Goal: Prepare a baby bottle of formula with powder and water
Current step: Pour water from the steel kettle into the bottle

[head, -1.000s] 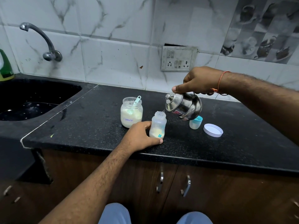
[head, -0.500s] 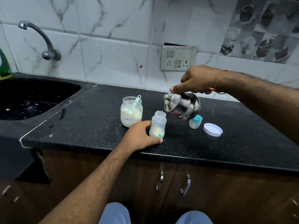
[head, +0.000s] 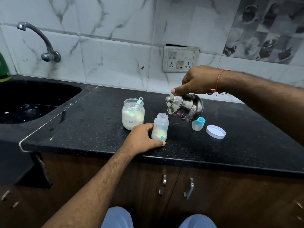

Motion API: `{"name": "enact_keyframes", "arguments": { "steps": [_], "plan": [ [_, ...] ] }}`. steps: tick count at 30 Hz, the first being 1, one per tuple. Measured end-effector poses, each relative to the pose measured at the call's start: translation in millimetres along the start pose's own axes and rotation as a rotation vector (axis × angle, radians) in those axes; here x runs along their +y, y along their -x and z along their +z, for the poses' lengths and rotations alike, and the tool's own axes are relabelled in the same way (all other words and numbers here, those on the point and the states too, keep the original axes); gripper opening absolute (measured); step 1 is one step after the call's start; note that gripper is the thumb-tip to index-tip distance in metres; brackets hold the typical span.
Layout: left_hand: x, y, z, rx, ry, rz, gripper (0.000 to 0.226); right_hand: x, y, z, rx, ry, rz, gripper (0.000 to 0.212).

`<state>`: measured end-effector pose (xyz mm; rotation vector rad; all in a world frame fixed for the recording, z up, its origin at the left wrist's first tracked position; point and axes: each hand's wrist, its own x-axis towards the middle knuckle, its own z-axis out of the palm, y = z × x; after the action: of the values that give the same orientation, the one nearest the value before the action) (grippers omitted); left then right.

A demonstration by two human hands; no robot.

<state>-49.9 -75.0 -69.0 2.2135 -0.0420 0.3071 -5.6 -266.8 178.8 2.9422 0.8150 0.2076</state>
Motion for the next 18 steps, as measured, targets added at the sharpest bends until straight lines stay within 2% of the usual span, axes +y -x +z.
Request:
{"name": "enact_keyframes", "arguments": {
  "steps": [18],
  "plan": [
    [2.9, 2.0, -1.1, 0.001, -0.001, 0.001, 0.055, -4.3, -9.1, 1.4, 0.014, 0.098, -0.057, 0.055]
  ]
}}
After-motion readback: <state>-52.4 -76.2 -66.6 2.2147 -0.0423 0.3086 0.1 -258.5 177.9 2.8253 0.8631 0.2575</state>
